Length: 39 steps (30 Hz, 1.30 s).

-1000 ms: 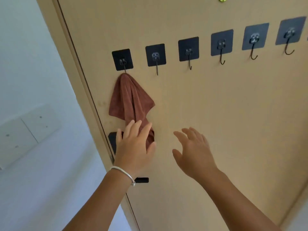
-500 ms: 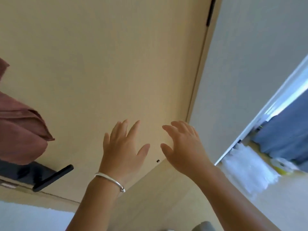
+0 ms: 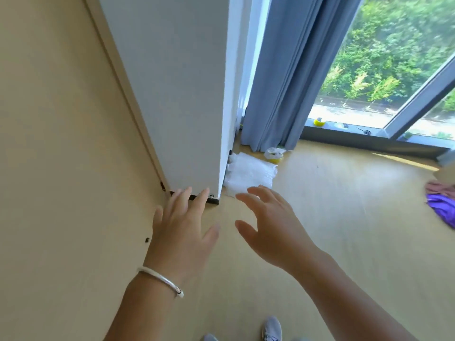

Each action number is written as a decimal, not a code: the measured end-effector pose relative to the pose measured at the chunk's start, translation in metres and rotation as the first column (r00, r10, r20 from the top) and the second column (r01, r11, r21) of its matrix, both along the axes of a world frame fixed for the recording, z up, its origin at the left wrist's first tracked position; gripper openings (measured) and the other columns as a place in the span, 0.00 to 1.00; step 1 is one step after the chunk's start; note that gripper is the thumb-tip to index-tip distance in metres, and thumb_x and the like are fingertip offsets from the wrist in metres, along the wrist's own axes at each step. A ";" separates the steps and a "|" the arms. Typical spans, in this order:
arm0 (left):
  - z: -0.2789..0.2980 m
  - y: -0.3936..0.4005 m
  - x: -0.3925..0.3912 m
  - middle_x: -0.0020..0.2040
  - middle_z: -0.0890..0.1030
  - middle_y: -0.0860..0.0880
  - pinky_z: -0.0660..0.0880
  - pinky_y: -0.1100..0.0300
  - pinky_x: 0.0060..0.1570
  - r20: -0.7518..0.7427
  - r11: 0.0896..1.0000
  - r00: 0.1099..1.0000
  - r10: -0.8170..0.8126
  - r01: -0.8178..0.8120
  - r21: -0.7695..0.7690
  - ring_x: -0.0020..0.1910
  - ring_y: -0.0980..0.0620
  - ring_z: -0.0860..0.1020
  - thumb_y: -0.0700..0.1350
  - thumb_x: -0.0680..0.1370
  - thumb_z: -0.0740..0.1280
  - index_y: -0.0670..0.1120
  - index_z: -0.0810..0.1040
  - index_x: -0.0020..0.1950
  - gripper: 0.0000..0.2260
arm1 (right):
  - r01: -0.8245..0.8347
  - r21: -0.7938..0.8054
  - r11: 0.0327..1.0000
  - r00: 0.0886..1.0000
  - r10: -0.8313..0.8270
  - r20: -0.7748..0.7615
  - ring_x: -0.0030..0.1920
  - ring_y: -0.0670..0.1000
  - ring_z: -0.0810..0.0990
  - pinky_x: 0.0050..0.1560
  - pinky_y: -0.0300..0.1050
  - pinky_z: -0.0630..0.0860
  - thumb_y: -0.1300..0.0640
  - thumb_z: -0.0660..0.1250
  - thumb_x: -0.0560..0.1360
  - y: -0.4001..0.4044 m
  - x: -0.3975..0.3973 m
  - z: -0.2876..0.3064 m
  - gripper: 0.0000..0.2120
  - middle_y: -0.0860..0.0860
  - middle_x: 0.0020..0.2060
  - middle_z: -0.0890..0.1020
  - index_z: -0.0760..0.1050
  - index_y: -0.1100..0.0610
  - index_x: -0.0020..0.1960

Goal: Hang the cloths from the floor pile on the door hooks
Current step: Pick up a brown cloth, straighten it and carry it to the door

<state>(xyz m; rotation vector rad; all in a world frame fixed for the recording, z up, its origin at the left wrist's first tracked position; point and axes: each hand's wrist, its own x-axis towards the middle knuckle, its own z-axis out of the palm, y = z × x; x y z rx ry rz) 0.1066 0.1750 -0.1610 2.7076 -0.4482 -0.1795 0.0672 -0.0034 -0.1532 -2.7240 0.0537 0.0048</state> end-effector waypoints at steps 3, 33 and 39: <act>0.007 -0.050 -0.004 0.77 0.55 0.52 0.50 0.50 0.74 0.052 0.990 0.988 -0.144 0.144 0.012 0.76 0.54 0.48 0.60 0.77 0.59 0.58 0.53 0.77 0.30 | 0.139 0.018 0.990 0.990 -0.139 0.016 0.73 0.48 0.57 0.72 0.44 0.53 0.44 0.63 0.76 -0.042 -0.024 0.006 0.25 0.44 0.71 0.65 0.64 0.43 0.72; 0.164 -0.602 -0.306 0.78 0.56 0.47 0.50 0.41 0.74 0.511 0.136 0.091 -0.855 0.990 0.050 0.77 0.47 0.48 0.60 0.79 0.56 0.56 0.54 0.77 0.28 | 0.985 -0.014 0.172 0.161 -0.890 0.427 0.65 0.51 0.68 0.65 0.48 0.64 0.50 0.65 0.75 -0.426 -0.440 0.138 0.19 0.49 0.63 0.74 0.72 0.51 0.65; 0.180 -0.663 -0.352 0.77 0.57 0.46 0.51 0.41 0.74 0.542 0.005 -0.018 -0.840 0.999 0.041 0.77 0.46 0.49 0.63 0.77 0.54 0.56 0.55 0.76 0.29 | 0.998 -0.061 0.008 0.034 -0.897 0.442 0.69 0.50 0.64 0.70 0.50 0.62 0.49 0.64 0.76 -0.461 -0.494 0.163 0.23 0.49 0.67 0.71 0.69 0.51 0.70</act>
